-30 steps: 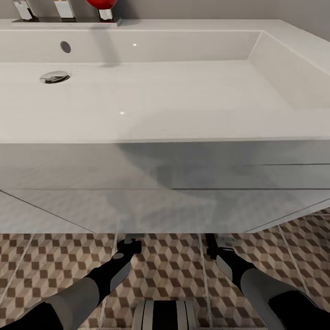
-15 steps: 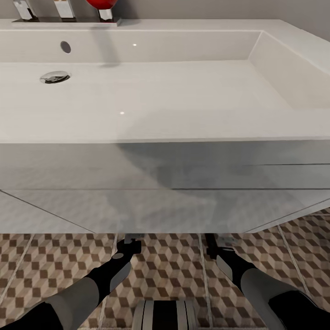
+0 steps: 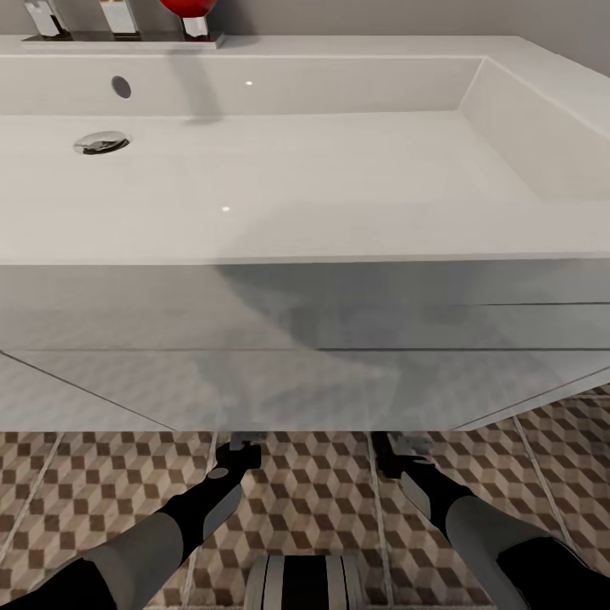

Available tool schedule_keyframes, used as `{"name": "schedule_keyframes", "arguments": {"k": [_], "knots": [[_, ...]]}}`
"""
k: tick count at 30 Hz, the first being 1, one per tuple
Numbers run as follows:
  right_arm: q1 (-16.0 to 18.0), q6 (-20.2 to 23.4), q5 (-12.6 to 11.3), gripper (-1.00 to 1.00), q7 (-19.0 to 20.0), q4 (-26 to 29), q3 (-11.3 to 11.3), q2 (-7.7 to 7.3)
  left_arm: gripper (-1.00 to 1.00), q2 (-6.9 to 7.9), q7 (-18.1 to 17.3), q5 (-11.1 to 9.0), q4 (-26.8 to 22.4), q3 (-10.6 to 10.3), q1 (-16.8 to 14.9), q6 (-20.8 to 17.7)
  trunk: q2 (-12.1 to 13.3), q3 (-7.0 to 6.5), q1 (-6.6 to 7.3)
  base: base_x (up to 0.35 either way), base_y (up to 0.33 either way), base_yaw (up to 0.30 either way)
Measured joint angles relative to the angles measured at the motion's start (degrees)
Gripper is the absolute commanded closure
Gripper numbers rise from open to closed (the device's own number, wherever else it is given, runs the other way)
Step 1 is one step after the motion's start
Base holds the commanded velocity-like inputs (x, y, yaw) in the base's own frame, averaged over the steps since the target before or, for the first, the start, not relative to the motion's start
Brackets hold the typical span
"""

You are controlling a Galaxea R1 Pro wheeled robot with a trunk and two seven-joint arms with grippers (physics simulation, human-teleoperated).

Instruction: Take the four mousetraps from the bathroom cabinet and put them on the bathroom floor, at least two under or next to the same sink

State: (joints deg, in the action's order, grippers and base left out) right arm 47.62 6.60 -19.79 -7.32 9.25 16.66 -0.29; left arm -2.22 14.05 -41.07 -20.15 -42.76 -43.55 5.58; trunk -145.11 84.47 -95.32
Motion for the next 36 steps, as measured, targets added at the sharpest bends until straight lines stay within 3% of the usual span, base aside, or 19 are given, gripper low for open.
{"name": "schedule_keyframes", "arguments": {"k": [36], "knots": [[-0.01,-0.36,0.01,1.0,1.4,0.01,0.09,0.04,1.0,0.26,0.0,0.0,-0.06,0.0,0.0,0.19,0.0,0.0,0.0,0.0,0.0,0.0]]}}
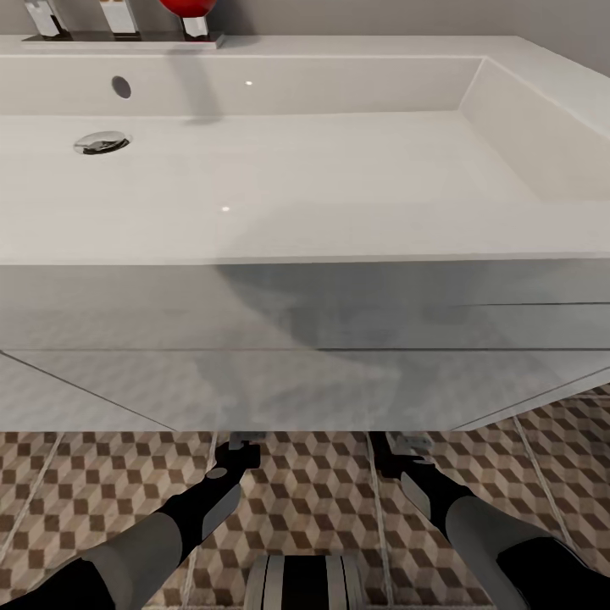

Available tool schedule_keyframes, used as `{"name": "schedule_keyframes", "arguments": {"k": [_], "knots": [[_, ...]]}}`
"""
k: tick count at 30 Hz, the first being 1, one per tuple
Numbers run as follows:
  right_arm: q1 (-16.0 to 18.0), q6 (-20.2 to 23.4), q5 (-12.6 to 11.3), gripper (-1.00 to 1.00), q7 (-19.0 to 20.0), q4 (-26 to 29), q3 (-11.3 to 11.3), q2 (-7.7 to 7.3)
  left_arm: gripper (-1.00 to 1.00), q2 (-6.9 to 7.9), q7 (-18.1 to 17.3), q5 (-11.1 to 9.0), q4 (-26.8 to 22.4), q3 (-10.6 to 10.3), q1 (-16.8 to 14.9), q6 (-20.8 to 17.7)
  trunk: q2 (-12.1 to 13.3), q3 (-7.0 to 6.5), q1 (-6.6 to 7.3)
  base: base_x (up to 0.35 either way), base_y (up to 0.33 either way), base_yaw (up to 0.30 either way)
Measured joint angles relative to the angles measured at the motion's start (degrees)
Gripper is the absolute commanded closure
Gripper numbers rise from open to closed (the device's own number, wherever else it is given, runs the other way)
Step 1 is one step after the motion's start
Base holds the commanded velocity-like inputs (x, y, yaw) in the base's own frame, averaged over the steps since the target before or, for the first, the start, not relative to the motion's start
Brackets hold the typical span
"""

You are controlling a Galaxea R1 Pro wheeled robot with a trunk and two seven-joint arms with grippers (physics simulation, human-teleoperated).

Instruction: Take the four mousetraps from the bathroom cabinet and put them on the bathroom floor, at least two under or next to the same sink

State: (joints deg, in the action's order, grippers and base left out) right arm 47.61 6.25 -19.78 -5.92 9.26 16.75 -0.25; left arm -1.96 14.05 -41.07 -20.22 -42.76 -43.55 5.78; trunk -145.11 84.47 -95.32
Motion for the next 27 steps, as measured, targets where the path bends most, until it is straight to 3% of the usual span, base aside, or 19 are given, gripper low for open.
{"name": "schedule_keyframes", "arguments": {"k": [27], "knots": [[0.01,-0.07,0.06,1.0,0.0,0.0,0.01,0.01,1.0,0.18,0.0,0.0,0.21,0.0,0.0,0.06,0.0,0.0,0.0,0.02,0.0,0.0]]}}
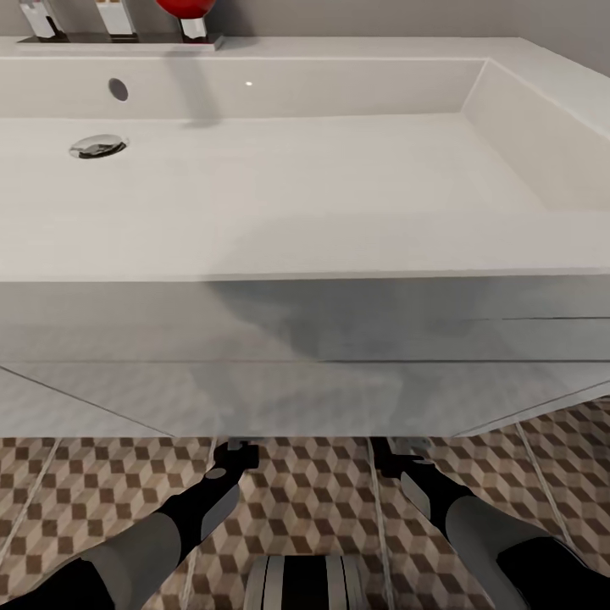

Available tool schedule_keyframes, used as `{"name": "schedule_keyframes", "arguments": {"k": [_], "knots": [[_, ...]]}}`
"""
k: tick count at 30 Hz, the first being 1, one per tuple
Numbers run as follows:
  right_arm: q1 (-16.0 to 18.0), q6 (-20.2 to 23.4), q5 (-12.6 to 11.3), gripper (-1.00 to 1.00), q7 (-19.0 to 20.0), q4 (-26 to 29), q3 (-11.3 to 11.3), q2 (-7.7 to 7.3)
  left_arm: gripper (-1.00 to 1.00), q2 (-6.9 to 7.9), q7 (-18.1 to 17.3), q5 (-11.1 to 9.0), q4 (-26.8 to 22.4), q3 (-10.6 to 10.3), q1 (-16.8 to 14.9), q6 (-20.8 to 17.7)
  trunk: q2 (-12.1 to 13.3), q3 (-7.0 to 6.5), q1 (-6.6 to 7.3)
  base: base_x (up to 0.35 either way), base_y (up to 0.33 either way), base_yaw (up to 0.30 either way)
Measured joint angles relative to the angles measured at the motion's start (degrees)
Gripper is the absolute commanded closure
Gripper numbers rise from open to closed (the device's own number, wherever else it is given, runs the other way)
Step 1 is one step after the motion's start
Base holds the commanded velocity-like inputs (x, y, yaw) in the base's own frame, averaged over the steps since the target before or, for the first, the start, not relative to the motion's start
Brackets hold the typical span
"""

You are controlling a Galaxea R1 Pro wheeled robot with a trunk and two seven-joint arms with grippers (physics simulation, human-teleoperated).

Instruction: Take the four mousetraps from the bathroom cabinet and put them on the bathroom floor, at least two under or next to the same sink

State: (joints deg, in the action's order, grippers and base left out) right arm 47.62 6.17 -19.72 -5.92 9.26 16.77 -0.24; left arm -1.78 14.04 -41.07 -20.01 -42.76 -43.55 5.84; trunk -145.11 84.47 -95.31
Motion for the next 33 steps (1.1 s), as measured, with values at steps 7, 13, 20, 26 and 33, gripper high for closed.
{"name": "schedule_keyframes", "arguments": {"k": [7,13,20,26,33], "knots": [[0.02,0.0,0.01,1.0,0.0,0.0,0.0,0.0,1.0,0.0,0.0,0.0,-0.01,0.0,0.0,0.01,0.0,0.0,0.0,0.008,0.0,0.0],[-0.01,0.0,0.01,1.0,0.0,0.0,0.0,0.0,1.0,0.0,0.01,0.0,-0.03,0.0,0.0,0.0,0.0,0.0,0.0,0.001,0.0,0.0],[0.01,-0.02,0.01,1.0,0.0,0.0,0.0,0.0,1.0,0.0,-0.01,0.0,0.0,0.0,0.0,0.01,0.0,0.0,0.0,0.0,0.0,0.0],[0.02,-0.01,0.04,1.0,0.08,0.01,0.02,0.06,1.0,0.02,-0.26,-0.01,0.05,0.0,0.0,-0.03,0.0,0.0,0.0,0.0,0.0,0.0],[0.02,0.01,0.1,1.0,0.34,0.09,0.0,0.16,1.0,0.58,-0.85,-0.03,0.33,0.04,0.0,-0.13,0.0,0.0,0.0,0.0,0.0,0.0]]}}
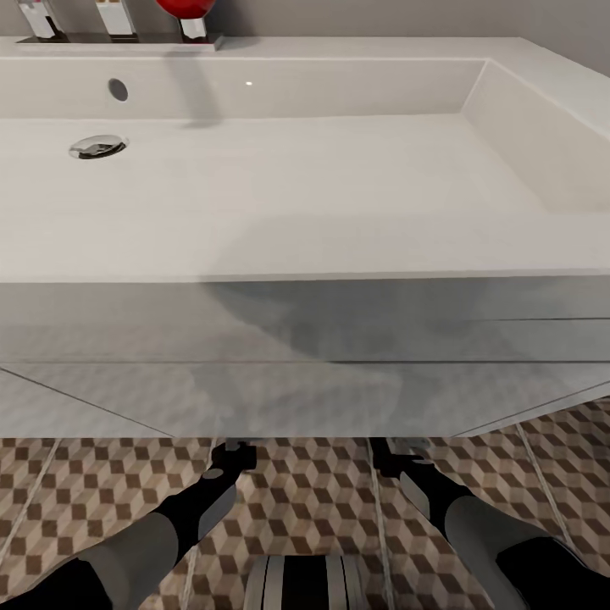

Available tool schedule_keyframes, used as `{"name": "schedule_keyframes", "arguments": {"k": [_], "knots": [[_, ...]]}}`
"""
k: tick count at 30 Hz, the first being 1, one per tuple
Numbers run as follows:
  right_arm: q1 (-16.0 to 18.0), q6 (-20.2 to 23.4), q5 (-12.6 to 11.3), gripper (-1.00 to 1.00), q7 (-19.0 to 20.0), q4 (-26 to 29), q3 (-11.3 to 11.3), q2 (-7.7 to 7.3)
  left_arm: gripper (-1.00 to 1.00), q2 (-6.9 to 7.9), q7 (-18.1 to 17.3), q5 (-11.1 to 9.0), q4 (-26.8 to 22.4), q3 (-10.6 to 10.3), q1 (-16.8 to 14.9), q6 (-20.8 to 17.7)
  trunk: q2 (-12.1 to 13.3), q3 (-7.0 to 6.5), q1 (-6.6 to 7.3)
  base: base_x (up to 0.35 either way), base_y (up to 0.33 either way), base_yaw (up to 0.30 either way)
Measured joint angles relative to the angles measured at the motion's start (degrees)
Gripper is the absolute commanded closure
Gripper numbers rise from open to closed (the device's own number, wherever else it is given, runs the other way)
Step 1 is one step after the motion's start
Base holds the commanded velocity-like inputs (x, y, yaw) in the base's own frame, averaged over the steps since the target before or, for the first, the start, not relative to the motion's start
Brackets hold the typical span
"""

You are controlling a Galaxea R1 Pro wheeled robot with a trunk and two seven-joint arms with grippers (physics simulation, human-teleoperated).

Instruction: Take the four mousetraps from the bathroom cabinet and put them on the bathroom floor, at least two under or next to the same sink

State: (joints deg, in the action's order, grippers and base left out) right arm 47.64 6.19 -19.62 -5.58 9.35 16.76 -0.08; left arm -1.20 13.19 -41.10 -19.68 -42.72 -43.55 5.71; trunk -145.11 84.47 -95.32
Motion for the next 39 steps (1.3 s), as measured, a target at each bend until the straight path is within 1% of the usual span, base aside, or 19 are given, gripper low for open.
{"name": "schedule_keyframes", "arguments": {"k": [4,8,12,20,27,39], "knots": [[0.0,-0.03,0.0,1.0,0.53,0.01,0.0,0.39,1.0,0.79,-0.13,-0.05,0.05,0.06,0.0,-0.02,0.0,0.0,0.0,0.0,0.0,0.0],[0.0,-0.05,-0.01,1.0,0.75,0.02,0.04,1.47,1.0,1.44,-0.32,-0.08,0.15,0.11,-0.01,-0.01,0.0,0.0,0.0,0.0,0.0,0.0],[0.0,-0.07,0.01,1.0,0.81,0.02,0.01,2.12,1.0,1.86,-0.72,-0.08,0.3,0.08,-0.02,0.05,0.0,0.0,0.0,0.0,0.0,0.0],[0.0,-0.45,0.02,1.0,0.83,0.02,0.0,2.36,1.0,2.17,-1.1,-0.1,0.33,0.06,-0.02,0.05,0.0,0.0,0.0,0.0,0.0,0.0],[0.0,-1.65,0.0,1.0,0.83,0.02,0.0,2.38,1.0,2.12,-1.17,-0.09,0.31,0.05,-0.02,0.08,0.0,0.0,0.0,0.0,0.0,0.0],[0.0,-1.83,-0.07,1.0,0.89,0.02,0.0,2.39,1.0,2.11,-1.18,-0.1,0.25,0.05,-0.02,0.13,0.0,0.0,0.0,0.0,0.0,0.0]]}}
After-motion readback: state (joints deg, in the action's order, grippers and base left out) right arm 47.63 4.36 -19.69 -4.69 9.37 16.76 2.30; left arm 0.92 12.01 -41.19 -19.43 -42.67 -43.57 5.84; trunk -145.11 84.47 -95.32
